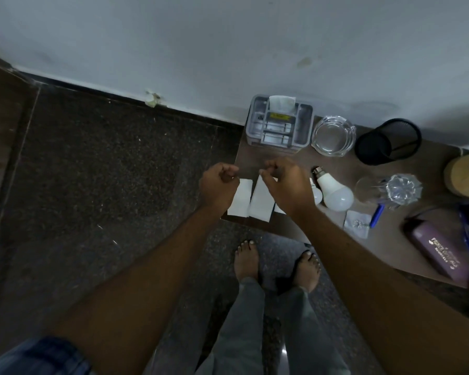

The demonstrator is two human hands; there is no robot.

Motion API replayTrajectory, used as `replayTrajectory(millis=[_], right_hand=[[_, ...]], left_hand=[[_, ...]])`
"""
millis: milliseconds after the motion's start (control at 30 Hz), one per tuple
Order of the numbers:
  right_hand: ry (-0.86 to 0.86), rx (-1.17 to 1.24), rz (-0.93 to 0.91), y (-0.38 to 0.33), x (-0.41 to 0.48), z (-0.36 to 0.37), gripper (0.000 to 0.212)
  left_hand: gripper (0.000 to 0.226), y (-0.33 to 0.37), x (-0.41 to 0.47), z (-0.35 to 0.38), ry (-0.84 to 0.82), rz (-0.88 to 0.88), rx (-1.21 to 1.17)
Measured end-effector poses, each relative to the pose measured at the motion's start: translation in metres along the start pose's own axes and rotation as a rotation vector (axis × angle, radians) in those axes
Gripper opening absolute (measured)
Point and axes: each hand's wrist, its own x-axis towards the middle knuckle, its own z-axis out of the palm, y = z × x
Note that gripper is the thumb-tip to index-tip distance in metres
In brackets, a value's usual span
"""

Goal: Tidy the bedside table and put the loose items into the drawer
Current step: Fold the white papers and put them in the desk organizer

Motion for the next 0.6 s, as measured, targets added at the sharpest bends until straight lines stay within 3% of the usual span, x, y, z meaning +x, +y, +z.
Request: replayTrajectory(millis=[100,367,600], right_hand=[[-0.045,-0.066,-0.018,0.008,-0.010,0.018,0.019],[-0.272,-0.249,0.043,0.013,-0.023,0.056,0.051],[-0.269,-0.358,0.046,0.007,-0.020,0.069,0.058]], left_hand=[[0.023,-0.015,0.001,0.000,0.000,-0.046,0.095],[0.038,-0.030,0.010,0.002,-0.086,-0.189,0.073],[0.032,-0.028,0.018,-0.002,-0.108,-0.249,0.050]])
